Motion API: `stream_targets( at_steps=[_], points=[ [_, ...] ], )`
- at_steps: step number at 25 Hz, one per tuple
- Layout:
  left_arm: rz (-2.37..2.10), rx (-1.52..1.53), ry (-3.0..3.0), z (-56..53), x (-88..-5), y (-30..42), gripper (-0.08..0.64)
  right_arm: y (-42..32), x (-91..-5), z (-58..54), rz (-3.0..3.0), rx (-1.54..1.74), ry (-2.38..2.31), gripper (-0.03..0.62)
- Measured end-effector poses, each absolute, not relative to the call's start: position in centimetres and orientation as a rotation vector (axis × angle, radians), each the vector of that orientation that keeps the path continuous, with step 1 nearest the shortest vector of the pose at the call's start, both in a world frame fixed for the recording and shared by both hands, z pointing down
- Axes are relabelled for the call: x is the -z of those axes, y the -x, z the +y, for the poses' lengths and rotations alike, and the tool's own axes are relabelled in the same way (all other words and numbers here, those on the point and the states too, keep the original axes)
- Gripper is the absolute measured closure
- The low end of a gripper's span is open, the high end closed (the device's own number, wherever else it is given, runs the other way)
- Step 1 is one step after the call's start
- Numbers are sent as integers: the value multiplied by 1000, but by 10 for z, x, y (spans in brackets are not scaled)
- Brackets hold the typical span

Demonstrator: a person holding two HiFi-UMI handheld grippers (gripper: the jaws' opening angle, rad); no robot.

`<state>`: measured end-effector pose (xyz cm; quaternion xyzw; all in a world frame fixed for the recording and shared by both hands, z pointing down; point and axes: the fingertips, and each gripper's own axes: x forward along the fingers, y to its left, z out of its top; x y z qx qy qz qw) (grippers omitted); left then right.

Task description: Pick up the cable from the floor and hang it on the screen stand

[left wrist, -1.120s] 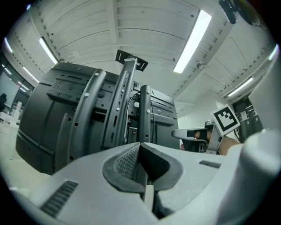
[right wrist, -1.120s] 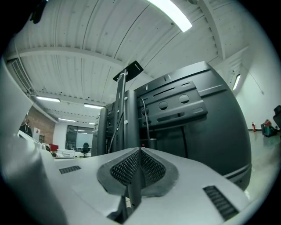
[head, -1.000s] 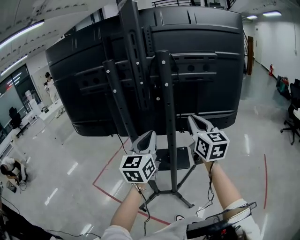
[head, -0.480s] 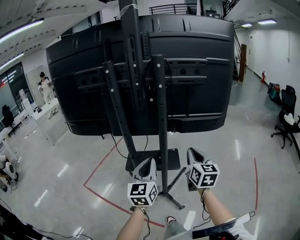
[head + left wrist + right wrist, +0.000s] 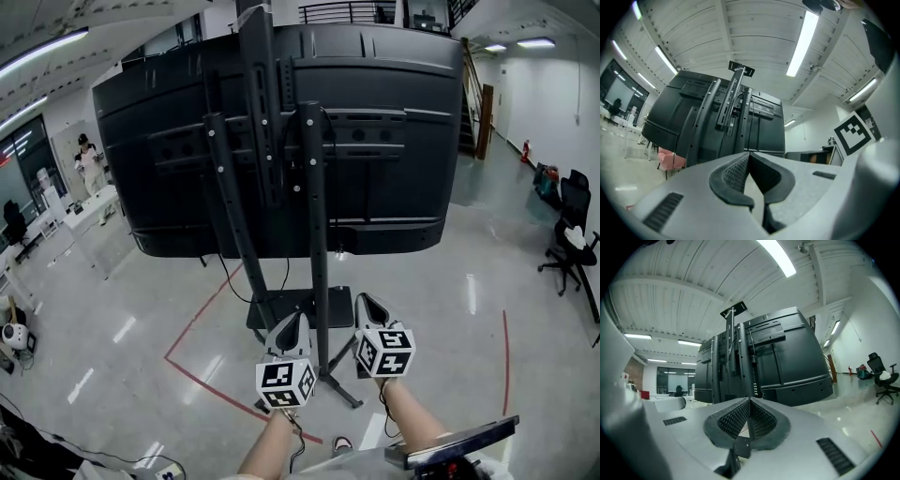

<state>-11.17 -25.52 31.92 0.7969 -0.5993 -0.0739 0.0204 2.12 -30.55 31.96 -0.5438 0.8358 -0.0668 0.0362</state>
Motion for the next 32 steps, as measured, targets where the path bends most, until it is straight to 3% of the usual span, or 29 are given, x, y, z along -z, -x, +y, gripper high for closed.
stream_targets(
  at_steps=[32],
  points=[
    [-1925,200,-2448,-296,-300,110,557,-5,-297,-340,2643,177,1565,575]
  ],
)
